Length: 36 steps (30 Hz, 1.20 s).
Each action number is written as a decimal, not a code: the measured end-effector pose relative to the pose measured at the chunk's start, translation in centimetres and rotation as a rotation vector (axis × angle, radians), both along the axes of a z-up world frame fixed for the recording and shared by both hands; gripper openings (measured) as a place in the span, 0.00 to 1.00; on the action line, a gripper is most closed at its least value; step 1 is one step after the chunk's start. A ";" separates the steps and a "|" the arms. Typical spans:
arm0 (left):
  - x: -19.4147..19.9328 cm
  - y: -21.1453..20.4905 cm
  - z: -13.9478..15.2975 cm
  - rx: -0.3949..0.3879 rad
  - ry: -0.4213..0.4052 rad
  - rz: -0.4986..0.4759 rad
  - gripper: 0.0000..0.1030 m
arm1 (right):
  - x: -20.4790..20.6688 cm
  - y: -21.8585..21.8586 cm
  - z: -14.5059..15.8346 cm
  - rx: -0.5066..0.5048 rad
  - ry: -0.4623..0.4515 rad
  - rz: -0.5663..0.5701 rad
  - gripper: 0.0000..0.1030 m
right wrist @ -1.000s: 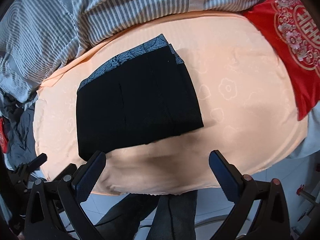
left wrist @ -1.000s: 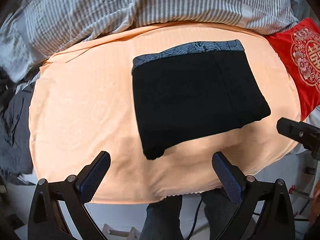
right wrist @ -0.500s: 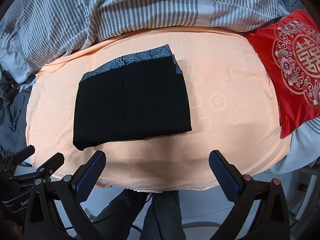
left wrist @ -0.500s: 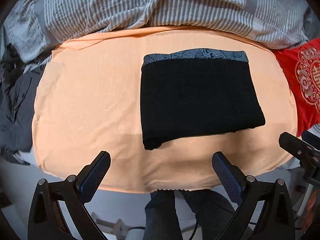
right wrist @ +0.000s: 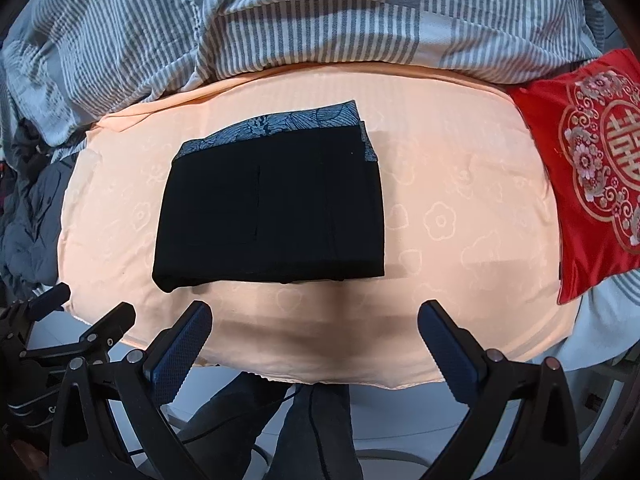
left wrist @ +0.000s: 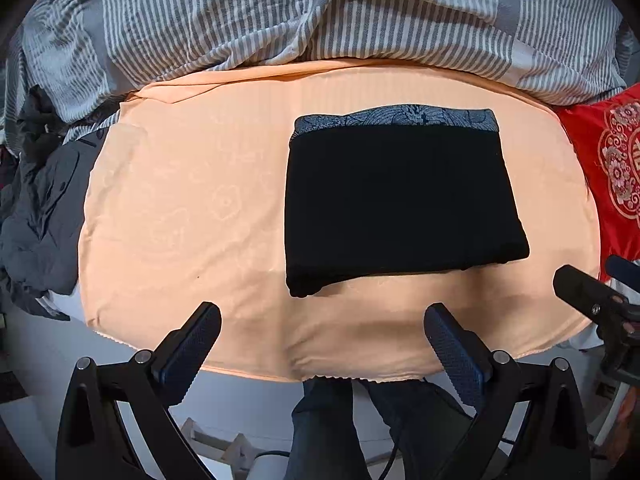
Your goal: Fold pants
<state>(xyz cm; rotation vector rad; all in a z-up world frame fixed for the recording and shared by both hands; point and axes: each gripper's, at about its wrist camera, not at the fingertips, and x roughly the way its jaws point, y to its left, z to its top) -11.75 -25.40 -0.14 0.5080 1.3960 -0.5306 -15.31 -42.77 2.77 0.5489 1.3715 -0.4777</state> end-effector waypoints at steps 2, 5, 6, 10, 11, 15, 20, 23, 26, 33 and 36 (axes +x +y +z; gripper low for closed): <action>-0.1 0.0 0.1 0.003 -0.004 0.003 0.99 | 0.0 0.0 0.1 0.002 -0.001 0.003 1.00; -0.4 0.0 0.4 0.003 -0.009 0.002 0.99 | -0.1 -0.1 0.1 0.008 -0.002 0.007 1.00; -0.4 0.0 0.5 0.002 -0.011 0.002 0.99 | -0.2 -0.1 0.1 0.008 -0.003 0.005 1.00; -0.7 -0.1 0.8 0.007 -0.019 0.002 0.99 | -0.4 -0.2 0.3 0.010 -0.006 0.003 1.00; -0.7 -0.1 0.9 0.006 -0.018 0.003 0.99 | -0.5 -0.2 0.3 0.005 -0.004 0.003 1.00; -0.9 -0.2 1.0 0.004 -0.017 0.002 0.99 | -0.7 -0.2 0.5 -0.016 0.005 0.012 1.00; -1.4 -0.5 1.2 0.004 -0.020 -0.011 0.99 | -1.1 -0.3 0.7 -0.017 0.004 0.004 1.00; -1.5 -0.6 1.3 0.006 -0.022 -0.013 0.99 | -1.2 -0.3 0.8 -0.017 -0.001 -0.001 1.00; -1.6 -0.7 1.5 0.006 -0.032 -0.011 0.99 | -1.3 -0.2 0.8 -0.016 -0.003 -0.001 1.00; -1.7 -0.6 1.9 0.002 -0.051 -0.013 0.99 | -1.2 0.1 0.9 -0.010 -0.010 0.008 1.00; -1.8 -0.6 1.9 -0.002 -0.055 -0.013 0.99 | -1.3 0.2 0.9 -0.010 -0.010 0.007 1.00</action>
